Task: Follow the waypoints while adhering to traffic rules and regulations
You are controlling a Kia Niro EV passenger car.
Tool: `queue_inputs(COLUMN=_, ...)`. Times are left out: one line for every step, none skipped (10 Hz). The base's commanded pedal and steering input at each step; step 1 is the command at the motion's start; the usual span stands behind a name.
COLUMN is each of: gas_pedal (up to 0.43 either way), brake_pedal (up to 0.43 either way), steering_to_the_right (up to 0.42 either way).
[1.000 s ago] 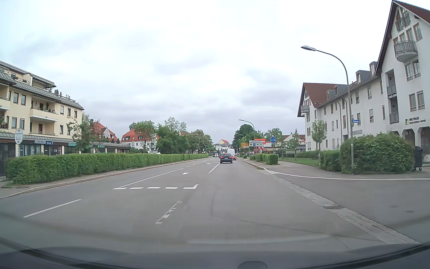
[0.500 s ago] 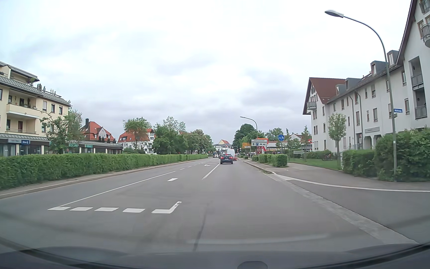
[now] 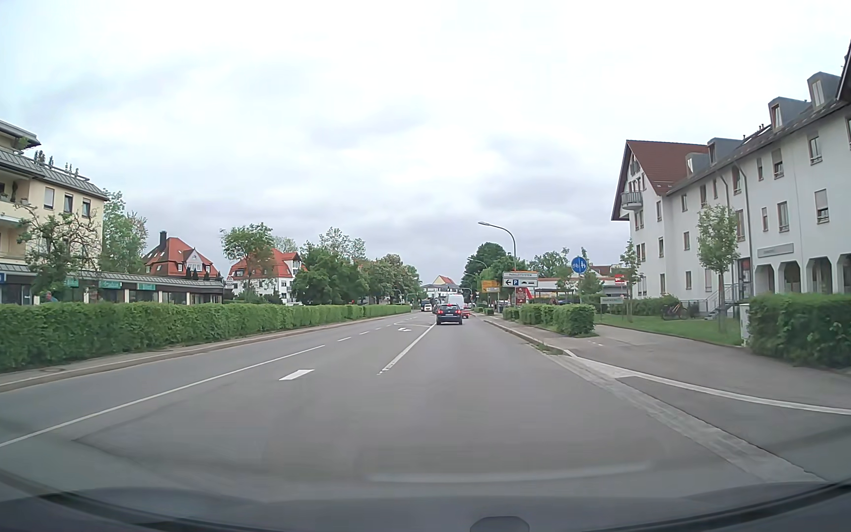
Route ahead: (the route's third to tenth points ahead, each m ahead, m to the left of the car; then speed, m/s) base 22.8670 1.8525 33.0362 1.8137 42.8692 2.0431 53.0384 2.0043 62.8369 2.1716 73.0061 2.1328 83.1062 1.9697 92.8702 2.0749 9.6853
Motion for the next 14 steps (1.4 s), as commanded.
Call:
queue_inputs(gas_pedal=0.039, brake_pedal=0.0, steering_to_the_right=-0.003)
queue_inputs(gas_pedal=0.02, brake_pedal=0.0, steering_to_the_right=-0.003)
queue_inputs(gas_pedal=0.008, brake_pedal=0.0, steering_to_the_right=-0.003)
queue_inputs(gas_pedal=0.0, brake_pedal=0.0, steering_to_the_right=-0.003)
queue_inputs(gas_pedal=0.0, brake_pedal=0.0, steering_to_the_right=-0.003)
queue_inputs(gas_pedal=0.0, brake_pedal=0.0, steering_to_the_right=-0.002)
queue_inputs(gas_pedal=0.0, brake_pedal=0.0, steering_to_the_right=-0.002)
queue_inputs(gas_pedal=0.0, brake_pedal=0.0, steering_to_the_right=-0.002)
queue_inputs(gas_pedal=0.0, brake_pedal=0.0, steering_to_the_right=-0.001)
queue_inputs(gas_pedal=0.0, brake_pedal=0.0, steering_to_the_right=-0.001)
queue_inputs(gas_pedal=0.0, brake_pedal=0.0, steering_to_the_right=-0.001)
queue_inputs(gas_pedal=0.0, brake_pedal=0.0, steering_to_the_right=-0.001)
queue_inputs(gas_pedal=0.0, brake_pedal=0.0, steering_to_the_right=0.0)
queue_inputs(gas_pedal=0.0, brake_pedal=0.0, steering_to_the_right=0.0)
